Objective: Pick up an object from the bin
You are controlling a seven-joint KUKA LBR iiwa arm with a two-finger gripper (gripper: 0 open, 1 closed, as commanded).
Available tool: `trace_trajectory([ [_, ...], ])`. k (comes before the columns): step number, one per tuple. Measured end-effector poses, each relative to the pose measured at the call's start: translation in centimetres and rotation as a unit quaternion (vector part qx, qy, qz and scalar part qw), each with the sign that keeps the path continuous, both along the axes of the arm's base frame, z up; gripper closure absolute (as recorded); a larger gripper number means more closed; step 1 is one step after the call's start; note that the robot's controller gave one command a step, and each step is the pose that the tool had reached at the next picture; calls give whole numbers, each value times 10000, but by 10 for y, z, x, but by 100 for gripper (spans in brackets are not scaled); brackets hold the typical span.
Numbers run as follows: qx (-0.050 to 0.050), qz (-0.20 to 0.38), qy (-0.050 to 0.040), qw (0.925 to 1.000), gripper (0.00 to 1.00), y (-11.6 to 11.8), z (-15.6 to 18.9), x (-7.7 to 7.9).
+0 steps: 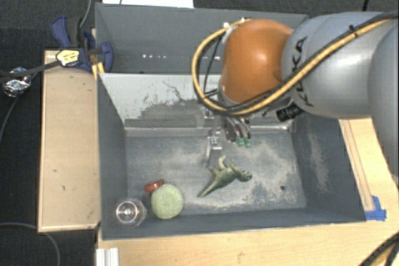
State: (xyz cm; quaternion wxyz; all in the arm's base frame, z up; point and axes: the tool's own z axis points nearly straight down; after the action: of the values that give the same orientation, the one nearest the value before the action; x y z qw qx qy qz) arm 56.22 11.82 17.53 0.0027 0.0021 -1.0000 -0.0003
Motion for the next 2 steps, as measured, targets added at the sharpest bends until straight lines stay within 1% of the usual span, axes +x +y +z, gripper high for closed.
trace_trajectory([
  [1,4,-12,-40,10000,0,-1,5,2],
  [2,17,361,-75,9993,0,-12,-10,-8],
])
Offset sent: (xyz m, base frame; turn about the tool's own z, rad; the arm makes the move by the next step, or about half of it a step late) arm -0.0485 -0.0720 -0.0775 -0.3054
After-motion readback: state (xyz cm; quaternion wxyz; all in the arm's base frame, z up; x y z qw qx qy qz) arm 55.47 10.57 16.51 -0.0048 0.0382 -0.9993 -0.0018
